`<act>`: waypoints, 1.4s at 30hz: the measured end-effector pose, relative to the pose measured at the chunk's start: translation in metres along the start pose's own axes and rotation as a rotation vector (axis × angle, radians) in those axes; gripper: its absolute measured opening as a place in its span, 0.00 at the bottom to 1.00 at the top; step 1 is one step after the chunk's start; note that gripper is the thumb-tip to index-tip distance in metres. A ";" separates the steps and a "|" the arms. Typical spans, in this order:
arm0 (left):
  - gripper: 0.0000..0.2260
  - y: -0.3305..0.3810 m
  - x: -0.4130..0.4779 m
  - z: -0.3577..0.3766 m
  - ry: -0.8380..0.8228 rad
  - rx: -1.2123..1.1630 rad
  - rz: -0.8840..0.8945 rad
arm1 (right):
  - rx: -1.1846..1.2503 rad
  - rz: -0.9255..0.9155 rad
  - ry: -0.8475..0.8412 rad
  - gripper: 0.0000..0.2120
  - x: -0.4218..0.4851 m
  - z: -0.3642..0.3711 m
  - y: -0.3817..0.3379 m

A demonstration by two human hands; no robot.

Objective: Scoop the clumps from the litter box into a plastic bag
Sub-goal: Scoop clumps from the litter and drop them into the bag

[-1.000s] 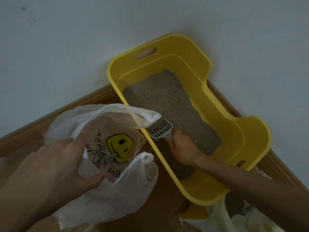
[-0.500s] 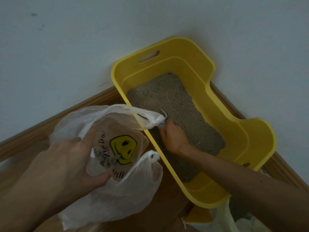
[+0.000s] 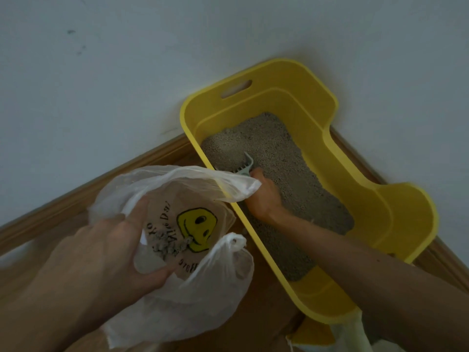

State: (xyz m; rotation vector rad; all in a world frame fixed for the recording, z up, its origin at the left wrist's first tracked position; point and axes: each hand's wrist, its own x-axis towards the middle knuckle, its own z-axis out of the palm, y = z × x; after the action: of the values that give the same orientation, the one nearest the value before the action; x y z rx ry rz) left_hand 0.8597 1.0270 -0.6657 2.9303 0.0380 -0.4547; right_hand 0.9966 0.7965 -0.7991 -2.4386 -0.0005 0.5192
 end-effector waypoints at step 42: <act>0.50 -0.003 0.002 -0.002 -0.020 0.006 0.017 | 0.111 -0.064 0.188 0.08 -0.049 -0.038 0.051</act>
State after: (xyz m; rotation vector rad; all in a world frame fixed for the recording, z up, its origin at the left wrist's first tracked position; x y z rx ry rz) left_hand 0.8620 1.0306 -0.6651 2.9293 0.0096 -0.4826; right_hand 0.9587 0.7278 -0.7840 -2.3609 0.0285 0.2531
